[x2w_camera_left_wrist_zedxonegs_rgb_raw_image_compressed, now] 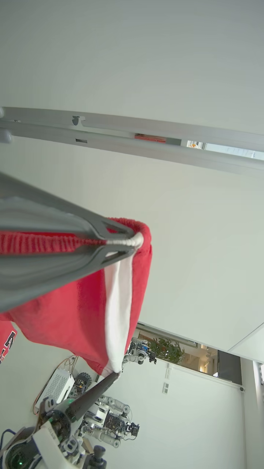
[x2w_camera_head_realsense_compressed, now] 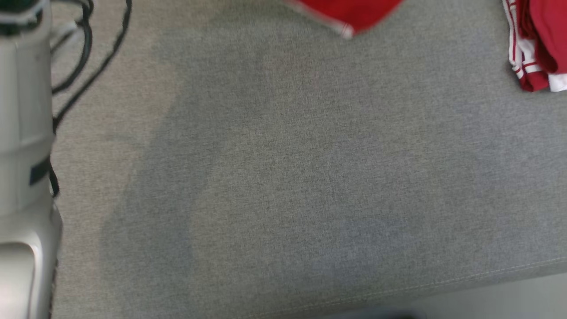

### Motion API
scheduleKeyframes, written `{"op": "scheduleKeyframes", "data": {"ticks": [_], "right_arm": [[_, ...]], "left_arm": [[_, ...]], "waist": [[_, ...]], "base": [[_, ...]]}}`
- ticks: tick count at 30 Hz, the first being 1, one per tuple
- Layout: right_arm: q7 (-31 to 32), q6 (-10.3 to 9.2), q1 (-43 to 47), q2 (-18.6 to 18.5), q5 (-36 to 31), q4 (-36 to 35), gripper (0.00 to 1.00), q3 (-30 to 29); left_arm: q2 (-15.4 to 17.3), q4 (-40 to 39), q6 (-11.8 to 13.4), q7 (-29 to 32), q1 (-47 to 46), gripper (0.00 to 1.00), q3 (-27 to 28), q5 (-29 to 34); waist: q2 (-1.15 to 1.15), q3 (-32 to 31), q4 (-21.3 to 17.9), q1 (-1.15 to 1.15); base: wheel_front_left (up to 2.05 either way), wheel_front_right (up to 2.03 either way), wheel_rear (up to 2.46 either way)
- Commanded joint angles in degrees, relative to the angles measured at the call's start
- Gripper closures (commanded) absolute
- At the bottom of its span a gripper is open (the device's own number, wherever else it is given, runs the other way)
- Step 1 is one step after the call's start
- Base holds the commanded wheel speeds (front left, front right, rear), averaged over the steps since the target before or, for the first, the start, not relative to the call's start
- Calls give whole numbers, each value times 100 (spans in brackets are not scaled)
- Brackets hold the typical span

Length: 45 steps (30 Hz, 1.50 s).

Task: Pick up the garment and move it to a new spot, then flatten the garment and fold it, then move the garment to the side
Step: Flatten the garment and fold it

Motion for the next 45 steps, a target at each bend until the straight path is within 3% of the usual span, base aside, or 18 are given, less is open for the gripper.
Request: {"op": "scheduleKeyframes", "data": {"ticks": [1, 7, 15, 22, 28, 40, 45], "right_arm": [[1, -8, -309, 2, -175, 28, 100, -107], [1, -8, -848, -175, -567, -303, 100, -372], [1, -8, 983, -612, -310, -1082, 100, -176], [1, -8, 3392, -675, 137, -1470, 100, -412], [2, -8, 4990, -825, 787, -1704, 100, -145], [19, -8, 6833, -1425, 1847, -2185, 100, -91], [69, -8, 7417, -1730, 1670, -2499, 100, -374]], "left_arm": [[71, 81, -22, -325, -362, 100, -170, 102], [250, 269, -20, -1862, -904, 100, -956, -91], [881, 271, -22, -2781, 363, 100, -2458, -696], [1239, -35, -22, -2984, 1917, 100, -3390, -1136], [1693, -574, -22, -2993, 3232, 100, -3813, -1425], [2163, -816, -22, -2991, 5111, 100, -4229, -1171], [2336, -1112, -22, -2991, 5441, 100, -4210, -1282]], "waist": [[0, 551, -134, -1], [0, 834, -95, -1], [0, 830, 42, -1], [0, 372, 100, -1], [0, -322, 54, -1], [0, -1465, 53, -1], [0, -1572, 131, -1]], "base": [[0, 0, 0], [0, 0, 0], [0, 0, 0], [0, 0, 0], [0, 0, 0], [0, 0, 0], [0, 0, 0]]}}
